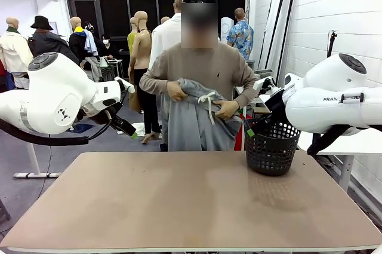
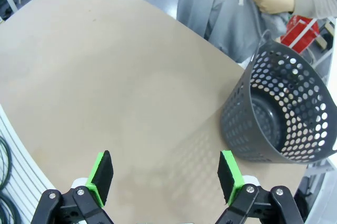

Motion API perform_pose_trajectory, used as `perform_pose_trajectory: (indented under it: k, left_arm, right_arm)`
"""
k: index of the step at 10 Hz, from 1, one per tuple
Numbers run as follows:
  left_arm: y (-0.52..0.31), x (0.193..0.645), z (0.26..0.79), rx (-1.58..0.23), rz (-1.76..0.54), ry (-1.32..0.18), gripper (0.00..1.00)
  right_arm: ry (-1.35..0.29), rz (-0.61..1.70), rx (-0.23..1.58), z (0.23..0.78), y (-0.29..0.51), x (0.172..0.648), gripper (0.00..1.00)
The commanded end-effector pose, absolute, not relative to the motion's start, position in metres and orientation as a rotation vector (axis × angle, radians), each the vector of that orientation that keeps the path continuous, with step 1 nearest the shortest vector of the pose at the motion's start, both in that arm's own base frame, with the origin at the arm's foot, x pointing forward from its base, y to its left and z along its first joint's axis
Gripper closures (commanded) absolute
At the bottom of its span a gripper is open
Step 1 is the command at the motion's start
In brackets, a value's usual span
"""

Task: Fold the training pants.
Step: Grab both ends of the Training pants handed by a person.

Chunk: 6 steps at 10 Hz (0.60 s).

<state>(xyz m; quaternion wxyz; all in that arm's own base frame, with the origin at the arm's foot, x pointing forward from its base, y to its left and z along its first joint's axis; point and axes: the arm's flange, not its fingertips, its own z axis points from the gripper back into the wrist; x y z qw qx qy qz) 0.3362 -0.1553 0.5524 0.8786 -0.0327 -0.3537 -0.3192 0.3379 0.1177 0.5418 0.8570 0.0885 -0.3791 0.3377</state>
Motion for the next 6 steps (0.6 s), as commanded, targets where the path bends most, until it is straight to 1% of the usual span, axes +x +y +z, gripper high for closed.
perform_pose_trajectory:
  k: [1, 6]
  left_arm:
    - [-0.1548, 0.3358, 0.553, -0.071, -0.666, -0.737, 0.0]
    - [-0.1548, 0.3358, 0.553, -0.071, -0.666, -0.737, 0.0]
  right_arm:
    - [-0.795, 0.711, 0.189, 0.5414, 0.1178, 0.338, 0.0]
    - [-0.795, 0.711, 0.189, 0.5414, 0.1178, 0.338, 0.0]
